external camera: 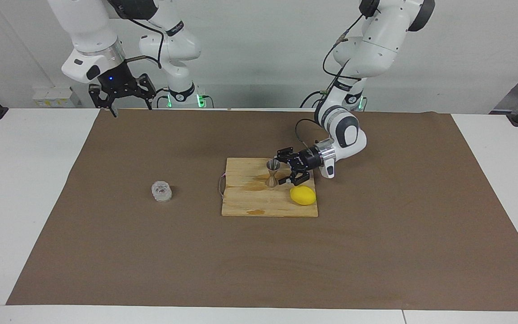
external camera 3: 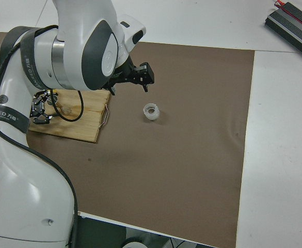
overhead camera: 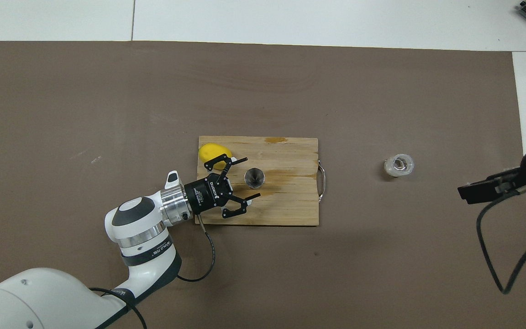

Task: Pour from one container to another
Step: 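Set the metal cup on the board and open the left gripper, then withdraw the left gripper while the right gripper reaches the glass cup, then grasp the clear glass cup with the right gripper and lift it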

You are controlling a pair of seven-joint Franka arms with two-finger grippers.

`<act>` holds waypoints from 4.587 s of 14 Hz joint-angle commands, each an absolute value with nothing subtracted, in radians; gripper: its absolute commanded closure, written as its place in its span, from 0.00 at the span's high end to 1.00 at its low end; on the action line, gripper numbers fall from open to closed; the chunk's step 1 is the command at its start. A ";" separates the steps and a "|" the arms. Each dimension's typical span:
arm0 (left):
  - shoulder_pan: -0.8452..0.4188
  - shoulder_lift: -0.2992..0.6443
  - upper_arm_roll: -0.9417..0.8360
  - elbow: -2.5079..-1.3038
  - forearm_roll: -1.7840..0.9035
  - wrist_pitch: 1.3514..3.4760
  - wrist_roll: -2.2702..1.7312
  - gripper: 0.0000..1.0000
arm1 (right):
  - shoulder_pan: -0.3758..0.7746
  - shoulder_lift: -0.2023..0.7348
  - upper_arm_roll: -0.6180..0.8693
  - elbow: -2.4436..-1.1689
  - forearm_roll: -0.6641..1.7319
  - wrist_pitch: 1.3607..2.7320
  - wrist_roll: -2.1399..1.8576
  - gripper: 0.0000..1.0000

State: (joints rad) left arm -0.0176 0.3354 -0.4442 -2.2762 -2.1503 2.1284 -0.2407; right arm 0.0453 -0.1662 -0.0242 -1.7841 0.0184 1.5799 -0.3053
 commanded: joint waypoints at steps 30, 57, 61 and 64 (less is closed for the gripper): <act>-0.006 0.165 0.107 -1.935 -0.965 1.662 -0.617 1.00 | -0.139 0.073 -0.029 -2.031 0.362 2.033 -1.626 1.00; -0.009 0.216 -0.017 -1.266 -0.091 1.529 -0.095 1.00 | -0.160 0.344 -0.029 -2.055 0.784 2.148 -2.106 1.00; -0.011 0.187 -0.094 -1.330 -0.006 1.514 -0.091 1.00 | -0.152 0.344 -0.026 -2.059 0.795 2.160 -2.105 1.00; -0.015 0.111 -0.095 -1.455 -0.015 1.563 -0.086 1.00 | -0.137 0.342 -0.026 -2.071 0.815 2.177 -2.106 1.00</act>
